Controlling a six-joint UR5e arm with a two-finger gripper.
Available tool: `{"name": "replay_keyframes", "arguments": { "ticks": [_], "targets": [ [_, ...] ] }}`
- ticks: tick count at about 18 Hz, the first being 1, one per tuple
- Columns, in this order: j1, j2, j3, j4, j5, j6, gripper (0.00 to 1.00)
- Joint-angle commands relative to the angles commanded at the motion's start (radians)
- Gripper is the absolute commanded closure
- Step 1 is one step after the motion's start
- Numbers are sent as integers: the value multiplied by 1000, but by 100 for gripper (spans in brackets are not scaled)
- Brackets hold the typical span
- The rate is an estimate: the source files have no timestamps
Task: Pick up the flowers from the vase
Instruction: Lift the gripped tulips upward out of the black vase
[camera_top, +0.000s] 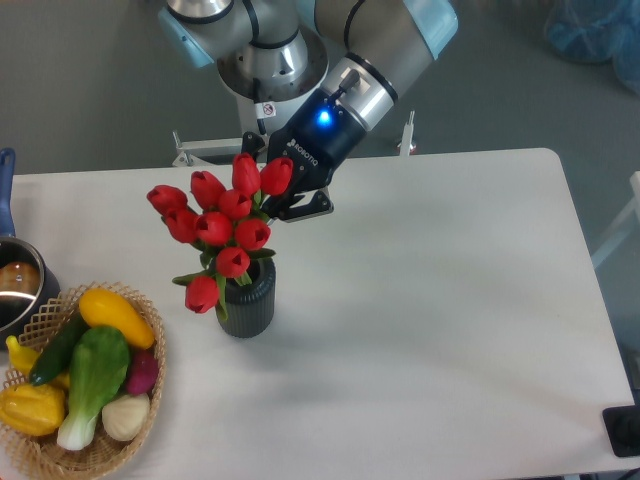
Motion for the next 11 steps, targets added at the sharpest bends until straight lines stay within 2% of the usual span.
{"name": "replay_keyframes", "arguments": {
  "ticks": [11],
  "targets": [
    [40,23,17,-86,-31,0,100]
  ]
}}
